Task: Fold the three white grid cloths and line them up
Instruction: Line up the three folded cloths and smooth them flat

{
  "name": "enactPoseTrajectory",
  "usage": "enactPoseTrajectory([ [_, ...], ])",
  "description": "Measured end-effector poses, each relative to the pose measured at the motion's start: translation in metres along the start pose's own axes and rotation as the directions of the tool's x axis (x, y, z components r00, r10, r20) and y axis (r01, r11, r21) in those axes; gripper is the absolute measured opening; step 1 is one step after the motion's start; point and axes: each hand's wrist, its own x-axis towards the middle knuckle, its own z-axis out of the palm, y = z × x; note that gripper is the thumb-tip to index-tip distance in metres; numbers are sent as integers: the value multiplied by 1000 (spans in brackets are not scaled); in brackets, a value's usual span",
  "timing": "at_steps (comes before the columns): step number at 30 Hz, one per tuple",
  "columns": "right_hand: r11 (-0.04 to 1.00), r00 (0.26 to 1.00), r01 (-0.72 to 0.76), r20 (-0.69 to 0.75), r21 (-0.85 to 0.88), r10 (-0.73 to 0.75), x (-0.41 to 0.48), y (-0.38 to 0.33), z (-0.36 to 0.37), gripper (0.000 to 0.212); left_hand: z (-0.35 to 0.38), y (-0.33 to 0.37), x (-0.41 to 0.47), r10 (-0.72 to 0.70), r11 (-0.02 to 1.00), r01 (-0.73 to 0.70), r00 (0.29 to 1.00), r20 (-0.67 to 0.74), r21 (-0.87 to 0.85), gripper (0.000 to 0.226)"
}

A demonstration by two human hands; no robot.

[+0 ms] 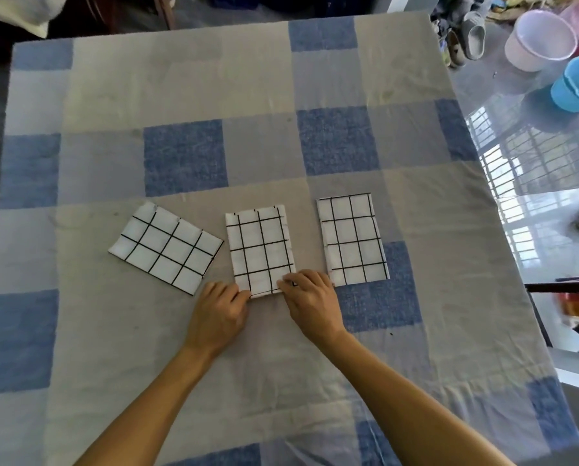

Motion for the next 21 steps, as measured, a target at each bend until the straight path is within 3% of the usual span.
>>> enactPoseTrajectory([
  [9,998,997,-52,62,33,49,-10,-8,-1,15,-4,2,-10,-73,997,75,994,86,-10,25],
  [13,995,988,-84,136,51,77,-7,-13,-11,37,-10,4,-11,-190,972,209,968,166,-107,43],
  [16,996,989,-78,127,46,71,11,-19,-12,31,-13,7,-2,-223,963,247,955,194,-107,35],
  [21,995,955,-98,278,-37,104,30,-28,-4,31,-8,10,5,-237,961,266,932,273,-74,32],
])
